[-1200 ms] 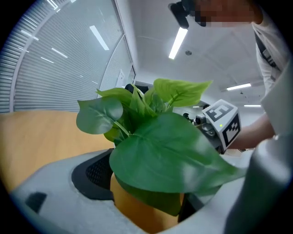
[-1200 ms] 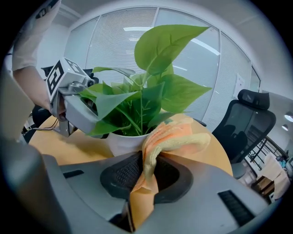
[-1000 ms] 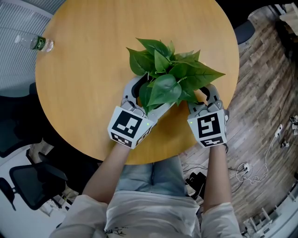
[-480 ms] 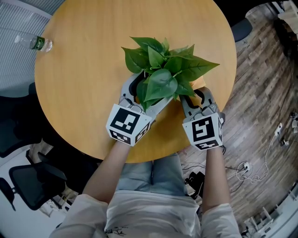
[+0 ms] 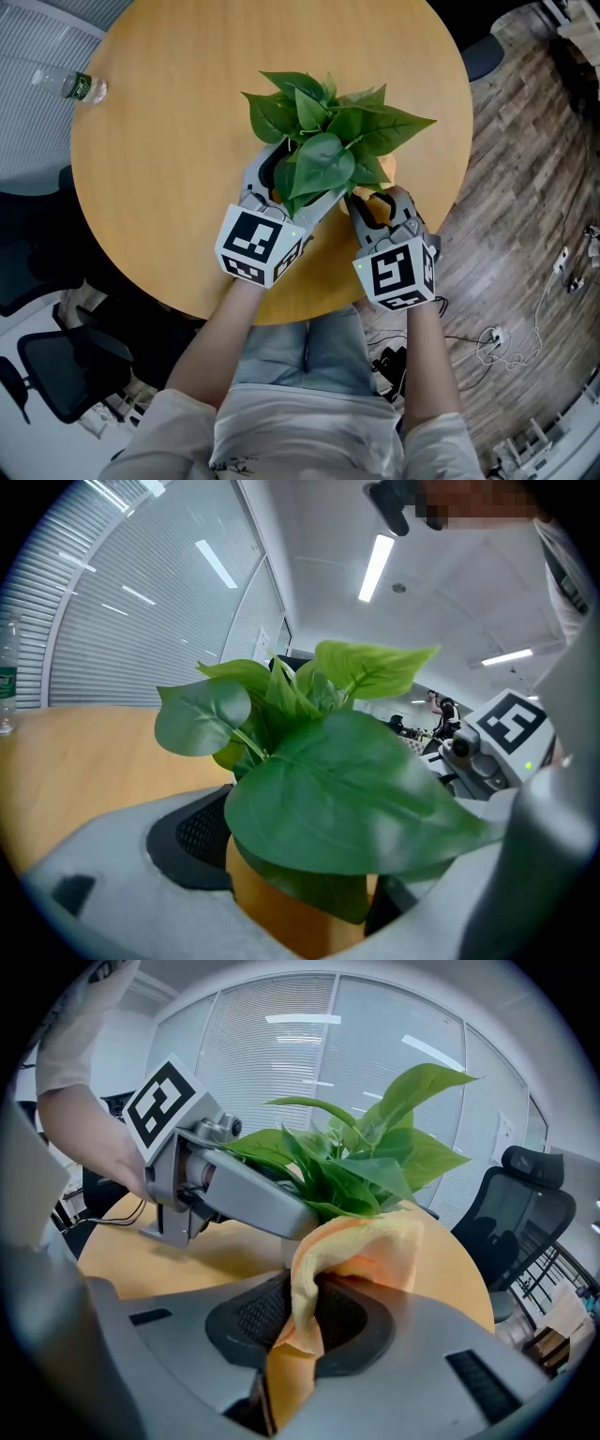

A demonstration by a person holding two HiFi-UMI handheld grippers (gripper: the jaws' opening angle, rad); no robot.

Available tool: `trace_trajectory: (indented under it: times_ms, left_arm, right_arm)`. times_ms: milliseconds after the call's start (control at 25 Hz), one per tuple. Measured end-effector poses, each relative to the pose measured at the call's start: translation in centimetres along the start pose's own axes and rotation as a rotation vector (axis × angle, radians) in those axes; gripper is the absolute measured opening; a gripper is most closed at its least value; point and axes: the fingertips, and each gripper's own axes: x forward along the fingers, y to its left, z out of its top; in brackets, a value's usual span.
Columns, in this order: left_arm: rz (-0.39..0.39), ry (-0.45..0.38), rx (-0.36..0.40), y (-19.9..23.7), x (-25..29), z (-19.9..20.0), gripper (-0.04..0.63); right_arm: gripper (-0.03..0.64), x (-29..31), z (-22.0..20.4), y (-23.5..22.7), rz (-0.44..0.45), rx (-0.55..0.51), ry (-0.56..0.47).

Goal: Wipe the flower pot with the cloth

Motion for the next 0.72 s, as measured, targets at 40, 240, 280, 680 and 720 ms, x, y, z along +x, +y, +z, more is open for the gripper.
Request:
trace_trajectory:
  times_ms: [40, 240, 280, 680, 720]
  left_arm:
    - [0.000, -0.003, 0.001, 0.01, -0.01, 0.01, 0.437]
    - [0.001, -0.007, 0.004, 0.01, -0.02, 0.02, 0.437]
    - [0.003, -0.009, 0.004, 0.01, -0.01, 0.02, 0.437]
    - [-0.021, 0.004, 0.027, -0.65, -0.70, -0.39, 0.439]
    - [-0.027, 0.007, 0.028, -0.84, -0.96, -0.54, 0.437]
  right_arm:
    - [0.063, -0.01, 0.04, 0.22, 0.004, 0.000, -0.002]
    - [0.063, -0.11, 0.10, 0.80, 0.015, 0.004, -0.010]
    - [0.063, -0.10, 0.09, 0.83, 0.017, 0.005, -0.013]
    - [0.063, -0.64, -0.72, 0.15, 0.024, 0.003, -0.010]
    - [0.063, -0.69, -0.84, 0.03, 0.021, 0.003, -0.009]
